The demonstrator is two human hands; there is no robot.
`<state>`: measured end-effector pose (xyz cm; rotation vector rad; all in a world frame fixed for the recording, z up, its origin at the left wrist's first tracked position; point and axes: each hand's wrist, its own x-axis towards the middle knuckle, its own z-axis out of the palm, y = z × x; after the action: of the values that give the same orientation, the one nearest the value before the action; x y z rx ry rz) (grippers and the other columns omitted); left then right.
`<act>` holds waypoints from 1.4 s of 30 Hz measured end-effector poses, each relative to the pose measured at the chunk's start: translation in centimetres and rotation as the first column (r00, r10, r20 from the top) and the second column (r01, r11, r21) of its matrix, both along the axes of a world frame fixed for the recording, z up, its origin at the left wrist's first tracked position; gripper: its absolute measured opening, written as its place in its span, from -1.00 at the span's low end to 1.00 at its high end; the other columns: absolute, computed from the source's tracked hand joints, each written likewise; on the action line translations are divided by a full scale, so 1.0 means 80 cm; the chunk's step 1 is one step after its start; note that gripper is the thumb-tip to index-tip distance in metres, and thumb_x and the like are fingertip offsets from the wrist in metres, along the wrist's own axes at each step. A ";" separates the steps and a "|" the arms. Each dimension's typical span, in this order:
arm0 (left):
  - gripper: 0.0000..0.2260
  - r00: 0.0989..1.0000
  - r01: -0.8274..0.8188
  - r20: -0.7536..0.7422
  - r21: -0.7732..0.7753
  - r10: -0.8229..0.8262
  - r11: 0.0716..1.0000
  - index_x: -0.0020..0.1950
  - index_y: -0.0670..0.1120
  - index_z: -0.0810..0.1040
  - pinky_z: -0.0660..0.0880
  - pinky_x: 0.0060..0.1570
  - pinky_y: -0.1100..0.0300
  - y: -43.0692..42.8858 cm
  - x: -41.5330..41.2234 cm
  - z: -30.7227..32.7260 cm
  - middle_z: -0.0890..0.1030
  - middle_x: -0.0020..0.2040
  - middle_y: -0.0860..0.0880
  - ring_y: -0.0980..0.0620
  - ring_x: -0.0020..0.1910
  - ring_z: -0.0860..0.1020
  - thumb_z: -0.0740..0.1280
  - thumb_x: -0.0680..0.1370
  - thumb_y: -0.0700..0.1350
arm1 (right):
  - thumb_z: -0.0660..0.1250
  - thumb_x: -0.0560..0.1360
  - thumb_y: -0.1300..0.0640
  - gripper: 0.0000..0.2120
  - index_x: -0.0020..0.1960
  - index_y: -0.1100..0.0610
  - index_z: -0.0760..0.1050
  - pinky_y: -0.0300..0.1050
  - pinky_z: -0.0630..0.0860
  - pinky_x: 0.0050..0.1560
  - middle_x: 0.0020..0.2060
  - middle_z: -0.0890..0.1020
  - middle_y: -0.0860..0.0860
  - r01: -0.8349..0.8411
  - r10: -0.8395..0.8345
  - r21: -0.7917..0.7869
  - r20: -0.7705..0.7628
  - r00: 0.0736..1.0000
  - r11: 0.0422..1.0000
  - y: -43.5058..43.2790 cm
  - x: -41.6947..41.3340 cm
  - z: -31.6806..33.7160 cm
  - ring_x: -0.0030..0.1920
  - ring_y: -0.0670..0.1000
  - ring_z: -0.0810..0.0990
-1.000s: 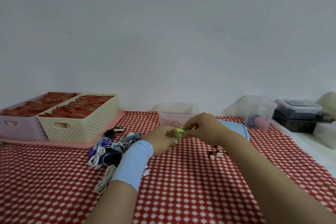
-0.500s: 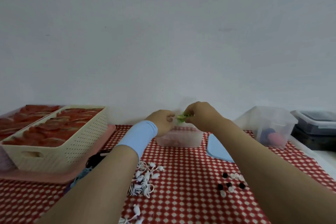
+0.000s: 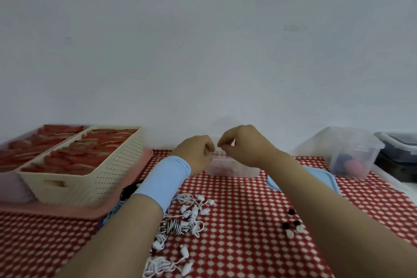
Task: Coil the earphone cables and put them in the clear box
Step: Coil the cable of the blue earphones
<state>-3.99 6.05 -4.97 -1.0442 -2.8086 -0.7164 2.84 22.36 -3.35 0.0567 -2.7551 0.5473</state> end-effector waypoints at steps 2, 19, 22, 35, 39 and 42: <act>-0.86 1.000 -0.028 0.010 -0.079 0.029 0.996 0.10 0.04 0.53 0.41 -0.02 0.20 -0.020 0.010 -0.002 0.58 0.09 0.02 0.03 -0.02 0.51 0.25 0.59 -0.12 | 0.35 0.54 0.19 -0.80 0.05 0.03 0.72 -0.15 0.58 0.08 -0.01 0.73 -0.07 -0.069 0.070 -0.024 0.065 0.995 0.997 -0.027 0.008 0.001 -0.05 -0.11 0.63; -0.71 0.973 -0.131 0.167 -0.178 0.161 0.975 0.28 0.05 0.59 0.32 -0.23 0.40 -0.185 0.045 -0.013 0.62 0.19 0.06 0.14 -0.07 0.50 0.40 0.55 -0.06 | 0.50 0.45 -0.04 -0.83 0.05 -0.10 0.71 -0.06 0.64 0.02 -0.11 0.73 -0.14 -0.117 0.100 0.048 0.272 0.957 0.992 -0.173 -0.004 -0.046 -0.10 -0.08 0.65; -0.65 0.963 -0.170 0.201 -0.052 0.177 0.984 0.34 0.10 0.47 0.40 -0.09 0.24 -0.195 0.045 -0.006 0.61 0.13 0.12 0.14 -0.05 0.54 0.37 0.56 0.02 | 0.49 0.49 0.05 -0.85 0.05 0.03 0.69 -0.13 0.59 0.01 -0.11 0.69 -0.10 -0.108 0.128 -0.102 0.210 0.969 0.989 -0.171 -0.003 -0.035 -0.07 -0.06 0.64; -0.81 0.980 -0.165 0.132 0.125 0.148 0.978 0.08 0.03 0.58 0.57 -0.02 0.08 -0.196 0.050 0.023 0.68 -0.15 0.10 0.09 -0.30 0.65 0.18 0.66 -0.03 | 0.42 0.54 0.05 -0.72 0.23 0.05 0.59 -0.09 0.58 0.06 0.00 0.70 -0.02 -0.169 0.220 -0.386 0.093 0.971 0.907 -0.170 0.012 -0.016 -0.02 -0.02 0.65; -0.76 0.987 -0.159 0.041 0.107 0.156 0.981 -0.16 0.04 0.57 0.48 -0.12 0.16 -0.197 0.051 0.031 0.63 -0.21 0.10 0.11 -0.28 0.57 0.19 0.65 -0.05 | 0.42 0.53 0.15 -0.92 0.03 0.05 0.60 -0.18 0.49 -0.25 -0.26 0.60 -0.06 -0.131 0.168 -0.328 0.087 0.982 0.935 -0.171 0.010 -0.017 -0.28 -0.05 0.54; -0.74 0.985 -0.161 0.093 0.174 0.146 0.972 -0.17 0.01 0.60 0.51 -0.11 0.13 -0.196 0.051 0.037 0.66 -0.26 0.05 0.03 -0.29 0.60 0.21 0.65 -0.04 | 0.43 0.53 0.15 -0.92 -0.08 -0.01 0.58 -0.03 0.58 -0.14 -0.24 0.67 0.07 -0.197 0.247 -0.418 0.069 0.967 0.887 -0.167 0.016 -0.010 -0.25 0.05 0.63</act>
<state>0.08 -9.67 -1.98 -0.7759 -2.7847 -0.9931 4.11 9.03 -4.14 0.2506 -2.7009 1.2175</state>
